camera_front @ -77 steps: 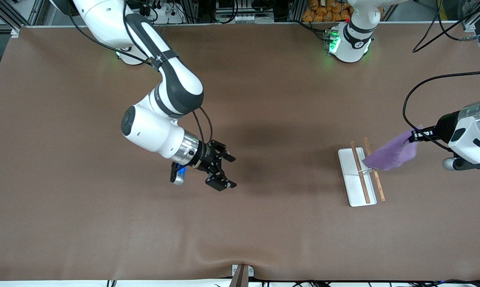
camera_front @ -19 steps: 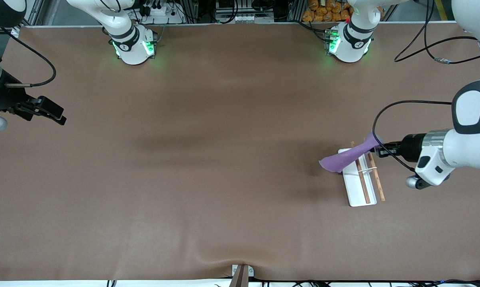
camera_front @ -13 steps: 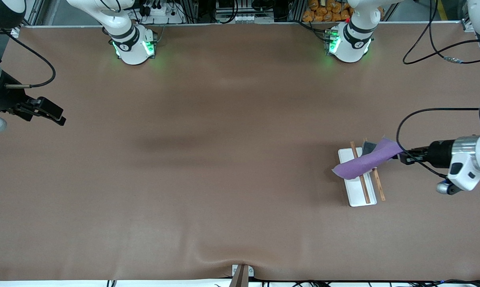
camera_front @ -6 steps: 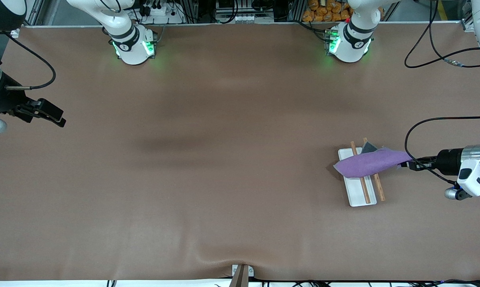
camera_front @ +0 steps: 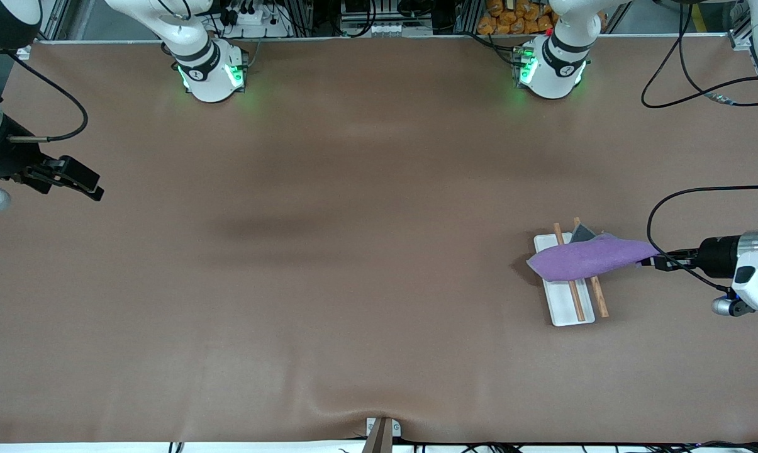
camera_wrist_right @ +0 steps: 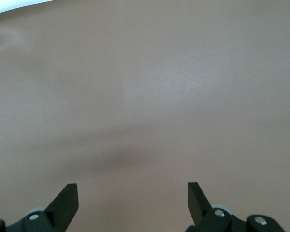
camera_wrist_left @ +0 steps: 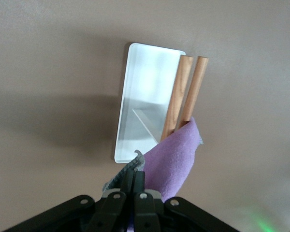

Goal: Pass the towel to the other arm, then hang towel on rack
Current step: 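Open the left gripper to release the towel onto the dowels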

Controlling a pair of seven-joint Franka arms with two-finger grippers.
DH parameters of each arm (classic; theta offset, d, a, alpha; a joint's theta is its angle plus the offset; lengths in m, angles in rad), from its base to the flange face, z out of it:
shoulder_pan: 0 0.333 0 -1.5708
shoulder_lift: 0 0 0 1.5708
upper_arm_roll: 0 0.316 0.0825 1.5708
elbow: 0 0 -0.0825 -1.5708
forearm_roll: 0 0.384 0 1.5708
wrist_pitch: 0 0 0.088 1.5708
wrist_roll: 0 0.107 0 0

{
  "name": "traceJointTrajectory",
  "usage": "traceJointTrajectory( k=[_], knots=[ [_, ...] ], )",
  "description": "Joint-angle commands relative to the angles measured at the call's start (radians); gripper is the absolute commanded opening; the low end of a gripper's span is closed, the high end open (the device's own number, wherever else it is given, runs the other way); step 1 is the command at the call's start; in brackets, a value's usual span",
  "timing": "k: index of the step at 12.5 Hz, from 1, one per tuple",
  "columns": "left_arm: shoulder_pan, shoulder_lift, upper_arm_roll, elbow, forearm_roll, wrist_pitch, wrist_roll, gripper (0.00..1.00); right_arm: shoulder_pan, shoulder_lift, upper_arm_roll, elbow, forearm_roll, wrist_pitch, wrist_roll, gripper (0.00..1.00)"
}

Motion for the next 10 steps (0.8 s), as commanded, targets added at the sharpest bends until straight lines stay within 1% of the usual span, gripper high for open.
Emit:
traceJointTrajectory(
  k=[1,2,3,4,10],
  knots=[
    [0.012,0.017,-0.005,0.003,0.019,0.007,0.01,0.04,-0.006,0.008,0.003,0.013,-0.017,-0.004,-0.011,1.0],
    [0.014,0.015,-0.005,0.003,0.017,0.005,0.003,0.17,-0.006,0.008,0.003,0.012,-0.019,-0.004,-0.011,1.0],
    [0.017,0.014,-0.005,0.003,0.019,0.005,0.004,0.5,-0.008,0.008,0.003,0.012,-0.019,-0.003,-0.011,1.0],
    [0.024,0.011,-0.005,0.003,0.019,0.005,0.009,0.99,-0.006,0.008,0.003,0.013,-0.019,-0.004,-0.011,1.0],
    [0.049,-0.054,-0.007,0.003,0.023,-0.025,0.015,1.0,-0.008,0.008,0.001,0.01,-0.019,-0.007,-0.009,1.0]
  ],
)
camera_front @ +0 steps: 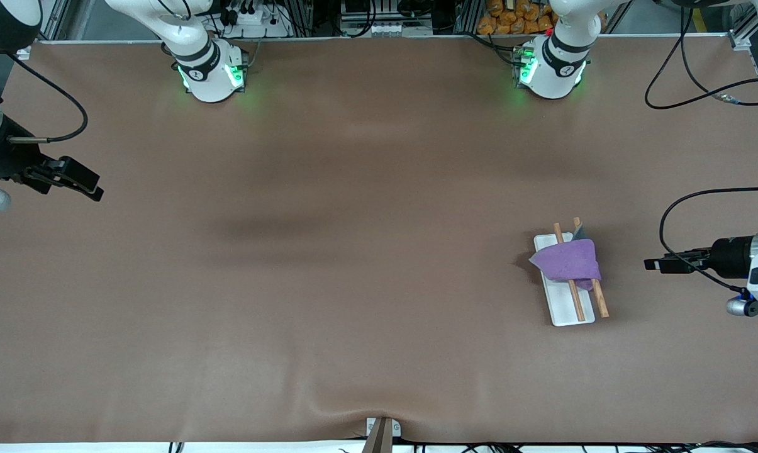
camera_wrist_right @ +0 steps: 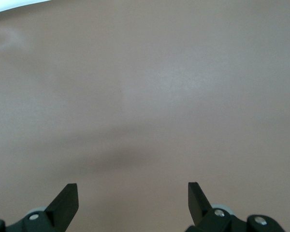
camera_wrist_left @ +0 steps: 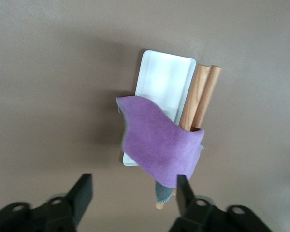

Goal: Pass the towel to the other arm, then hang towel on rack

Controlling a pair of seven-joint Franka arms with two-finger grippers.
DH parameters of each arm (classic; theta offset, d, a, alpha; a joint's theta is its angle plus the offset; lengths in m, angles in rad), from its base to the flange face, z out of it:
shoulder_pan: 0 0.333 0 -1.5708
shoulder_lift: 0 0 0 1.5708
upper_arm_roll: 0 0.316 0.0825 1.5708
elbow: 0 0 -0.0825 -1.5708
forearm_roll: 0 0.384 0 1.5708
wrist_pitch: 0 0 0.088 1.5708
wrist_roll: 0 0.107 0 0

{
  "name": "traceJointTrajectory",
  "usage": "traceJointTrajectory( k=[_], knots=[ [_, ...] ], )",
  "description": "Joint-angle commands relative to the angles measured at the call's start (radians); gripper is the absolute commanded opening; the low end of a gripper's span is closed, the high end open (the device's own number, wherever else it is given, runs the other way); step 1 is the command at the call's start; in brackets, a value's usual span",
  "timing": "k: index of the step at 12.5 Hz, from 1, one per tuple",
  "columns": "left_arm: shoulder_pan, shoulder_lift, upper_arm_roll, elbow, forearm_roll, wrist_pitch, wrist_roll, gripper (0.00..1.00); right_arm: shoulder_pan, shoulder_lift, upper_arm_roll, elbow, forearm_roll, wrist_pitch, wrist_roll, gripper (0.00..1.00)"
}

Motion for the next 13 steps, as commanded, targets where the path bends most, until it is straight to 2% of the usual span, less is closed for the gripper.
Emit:
traceJointTrajectory(
  k=[1,4,6,9,13],
  knots=[
    [0.019,-0.062,-0.007,-0.01,0.043,-0.029,0.009,1.0,-0.007,0.006,0.003,0.011,-0.016,-0.008,-0.011,1.0],
    [0.009,-0.105,-0.021,-0.008,0.197,-0.029,0.021,1.0,-0.007,0.006,0.003,0.009,-0.016,-0.008,-0.009,1.0],
    [0.004,-0.132,-0.021,-0.007,0.265,-0.029,0.113,1.0,-0.007,0.006,0.003,0.009,-0.016,-0.005,-0.011,1.0],
    [0.007,-0.175,-0.021,-0.004,0.284,-0.029,0.228,1.0,-0.007,0.008,0.003,0.009,-0.016,-0.001,-0.009,1.0],
    [0.0,-0.263,-0.041,-0.005,0.331,-0.029,0.233,1.0,-0.007,0.006,0.003,0.009,-0.016,-0.002,-0.009,1.0]
  ],
)
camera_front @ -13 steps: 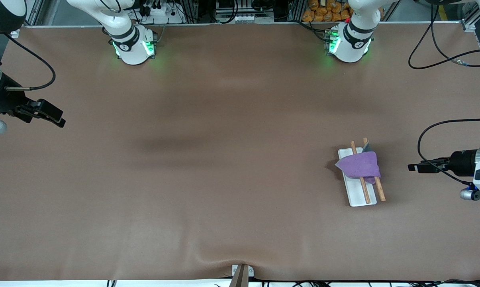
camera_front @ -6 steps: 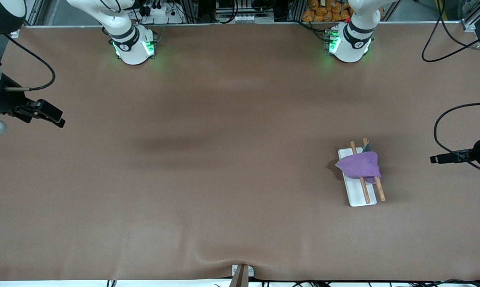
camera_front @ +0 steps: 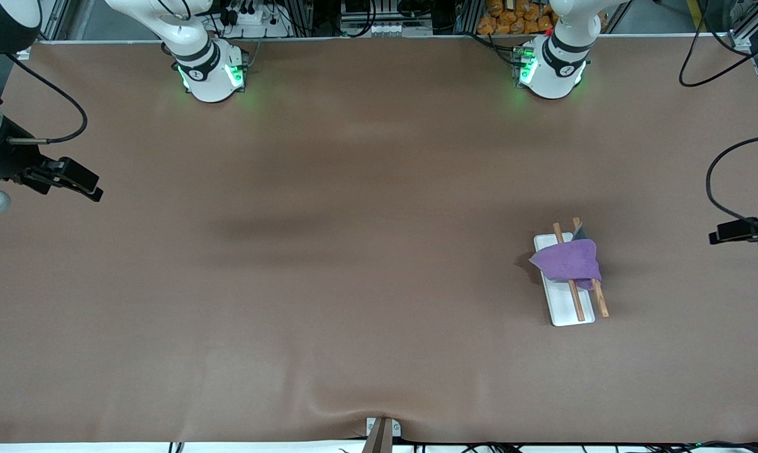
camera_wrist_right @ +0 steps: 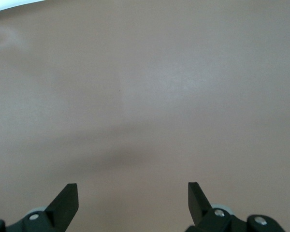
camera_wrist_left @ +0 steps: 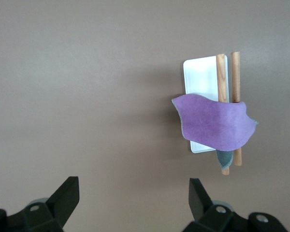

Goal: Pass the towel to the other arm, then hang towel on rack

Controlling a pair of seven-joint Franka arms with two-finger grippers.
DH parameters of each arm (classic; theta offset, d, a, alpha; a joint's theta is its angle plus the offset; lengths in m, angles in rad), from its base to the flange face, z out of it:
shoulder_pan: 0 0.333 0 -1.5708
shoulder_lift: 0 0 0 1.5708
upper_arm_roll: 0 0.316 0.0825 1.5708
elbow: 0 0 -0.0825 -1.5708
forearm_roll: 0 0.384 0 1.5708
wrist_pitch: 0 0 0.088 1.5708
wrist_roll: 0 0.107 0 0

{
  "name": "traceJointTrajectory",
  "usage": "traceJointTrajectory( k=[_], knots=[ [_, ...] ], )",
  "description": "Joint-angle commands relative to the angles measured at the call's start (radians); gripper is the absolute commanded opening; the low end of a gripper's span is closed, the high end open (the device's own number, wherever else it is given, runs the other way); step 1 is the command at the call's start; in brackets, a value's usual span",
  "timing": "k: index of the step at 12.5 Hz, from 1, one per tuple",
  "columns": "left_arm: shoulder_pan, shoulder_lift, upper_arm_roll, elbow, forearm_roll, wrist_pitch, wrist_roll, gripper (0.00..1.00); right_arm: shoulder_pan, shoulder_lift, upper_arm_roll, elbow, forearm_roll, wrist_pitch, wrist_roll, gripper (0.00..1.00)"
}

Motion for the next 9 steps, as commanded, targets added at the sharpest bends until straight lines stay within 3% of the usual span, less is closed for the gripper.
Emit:
traceJointTrajectory(
  k=[1,9],
  knots=[
    [-0.002,-0.068,-0.019,-0.014,0.03,-0.013,0.012,1.0,-0.009,0.005,0.005,0.01,-0.014,-0.001,-0.009,1.0],
    [-0.002,-0.144,-0.045,-0.017,0.021,-0.088,0.0,1.0,-0.027,0.0,0.004,0.01,-0.019,0.0,-0.023,1.0]
  ],
)
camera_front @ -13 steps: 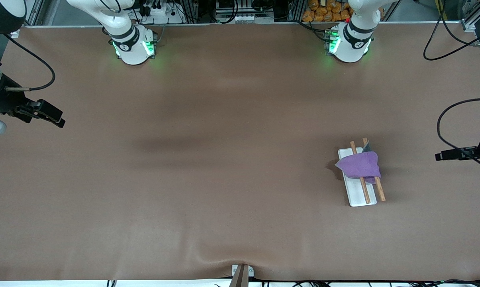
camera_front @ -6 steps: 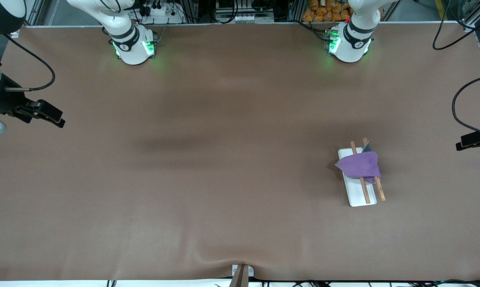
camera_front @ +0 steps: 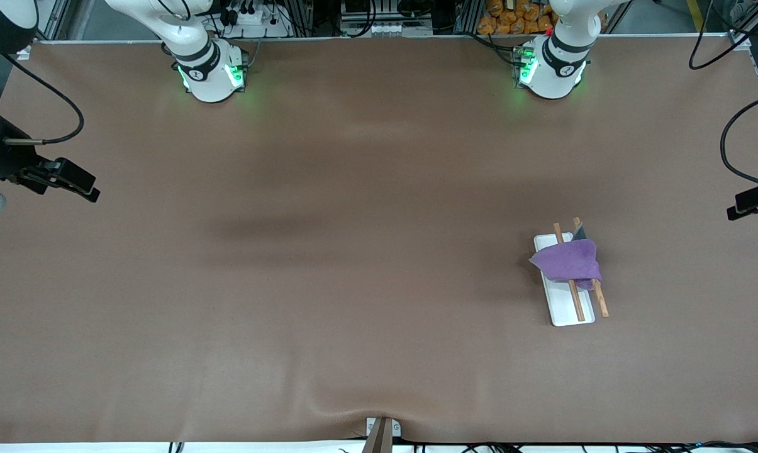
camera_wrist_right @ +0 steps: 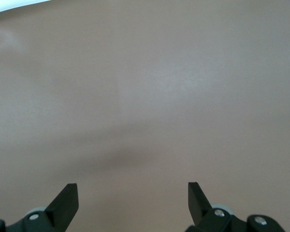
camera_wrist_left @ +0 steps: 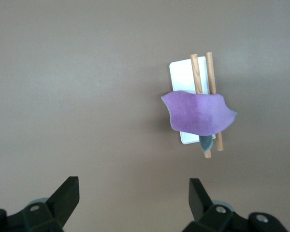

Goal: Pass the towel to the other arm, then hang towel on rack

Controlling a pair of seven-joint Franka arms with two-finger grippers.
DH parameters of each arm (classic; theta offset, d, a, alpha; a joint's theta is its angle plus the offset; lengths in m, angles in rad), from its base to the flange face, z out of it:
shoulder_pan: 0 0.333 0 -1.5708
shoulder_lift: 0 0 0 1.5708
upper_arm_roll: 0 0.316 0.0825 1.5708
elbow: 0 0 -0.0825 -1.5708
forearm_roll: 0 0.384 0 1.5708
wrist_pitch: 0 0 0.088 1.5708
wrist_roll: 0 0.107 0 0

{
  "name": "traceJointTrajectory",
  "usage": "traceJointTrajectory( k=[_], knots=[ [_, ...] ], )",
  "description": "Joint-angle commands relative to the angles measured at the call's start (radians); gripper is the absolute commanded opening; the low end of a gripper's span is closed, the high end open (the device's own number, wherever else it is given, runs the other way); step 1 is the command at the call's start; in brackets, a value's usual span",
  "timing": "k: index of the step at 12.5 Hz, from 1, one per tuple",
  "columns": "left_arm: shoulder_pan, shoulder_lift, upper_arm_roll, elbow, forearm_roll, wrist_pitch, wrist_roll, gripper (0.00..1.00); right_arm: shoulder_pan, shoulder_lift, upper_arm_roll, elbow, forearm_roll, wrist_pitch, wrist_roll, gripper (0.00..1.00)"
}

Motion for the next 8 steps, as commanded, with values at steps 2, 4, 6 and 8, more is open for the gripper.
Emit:
traceJointTrajectory(
  k=[2,4,6,8],
  knots=[
    [0.001,-0.03,-0.01,-0.018,0.013,-0.028,0.002,1.0,-0.017,0.002,0.011,0.008,-0.038,0.001,-0.023,1.0],
    [0.001,-0.03,-0.012,-0.018,0.017,-0.035,0.002,1.0,-0.016,0.003,0.011,0.007,-0.046,0.001,-0.023,1.0],
    [0.001,-0.032,-0.012,-0.016,0.019,-0.035,0.002,1.0,-0.016,0.002,0.011,0.007,-0.045,0.001,-0.023,1.0],
    [0.001,-0.049,-0.028,-0.016,0.014,-0.035,0.002,1.0,-0.016,0.0,0.011,0.005,-0.046,-0.001,-0.023,1.0]
  ],
)
